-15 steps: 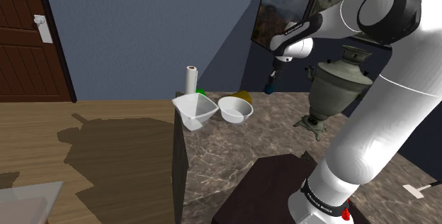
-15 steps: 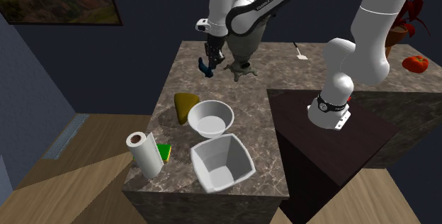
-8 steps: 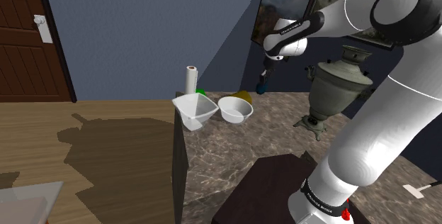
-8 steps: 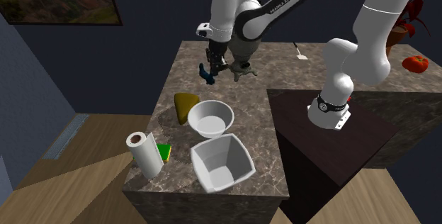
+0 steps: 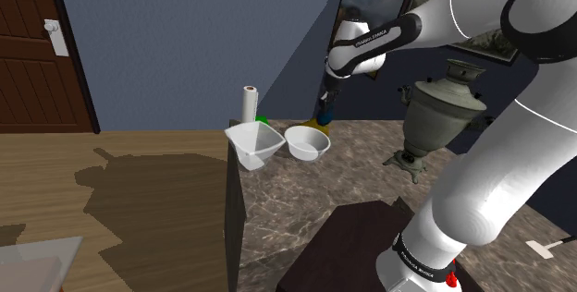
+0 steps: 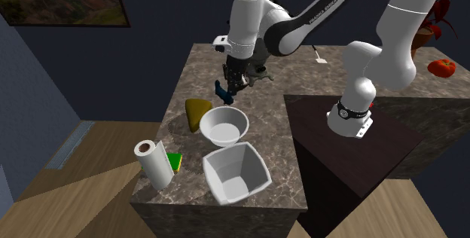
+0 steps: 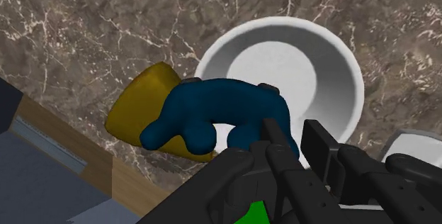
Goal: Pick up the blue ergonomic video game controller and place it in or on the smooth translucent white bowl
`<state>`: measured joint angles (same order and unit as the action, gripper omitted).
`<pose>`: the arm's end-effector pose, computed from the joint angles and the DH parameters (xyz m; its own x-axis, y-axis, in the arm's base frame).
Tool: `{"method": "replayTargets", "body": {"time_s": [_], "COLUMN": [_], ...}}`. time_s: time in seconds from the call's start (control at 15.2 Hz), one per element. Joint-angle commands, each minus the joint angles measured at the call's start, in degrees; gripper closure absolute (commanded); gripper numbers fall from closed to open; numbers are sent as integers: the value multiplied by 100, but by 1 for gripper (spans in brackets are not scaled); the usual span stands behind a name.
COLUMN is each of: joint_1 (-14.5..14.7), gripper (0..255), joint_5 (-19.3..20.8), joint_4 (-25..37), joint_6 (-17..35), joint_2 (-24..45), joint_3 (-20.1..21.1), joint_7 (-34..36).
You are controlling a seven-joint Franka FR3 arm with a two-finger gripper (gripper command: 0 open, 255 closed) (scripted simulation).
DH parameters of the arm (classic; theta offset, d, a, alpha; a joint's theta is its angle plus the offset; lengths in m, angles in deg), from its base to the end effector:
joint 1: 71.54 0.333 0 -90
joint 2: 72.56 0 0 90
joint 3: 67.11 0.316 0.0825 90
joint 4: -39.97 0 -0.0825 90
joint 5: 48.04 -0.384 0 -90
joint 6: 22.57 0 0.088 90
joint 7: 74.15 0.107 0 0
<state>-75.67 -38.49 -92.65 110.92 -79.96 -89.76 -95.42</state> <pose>0.4493 -0.2322 0.4047 0.9956 0.0159 0.0918 0.0040 -0.9918 0.1275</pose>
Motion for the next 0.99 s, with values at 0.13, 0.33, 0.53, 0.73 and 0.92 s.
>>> {"method": "replayTargets", "body": {"time_s": [0.13,0.33,0.53,0.73,0.92], "joint_1": [264,457,653,852,1045], "gripper": [255,255,255,255,255], "joint_5": [37,36,22,1,-21], "joint_4": [30,113,254,455,714], "joint_6": [-75,-138,-212,-298,-398], "joint_2": [24,97,218,386,596], "joint_3": [367,619,857,1081,1292], "joint_7": [661,1100,1518,1919,2301]}}
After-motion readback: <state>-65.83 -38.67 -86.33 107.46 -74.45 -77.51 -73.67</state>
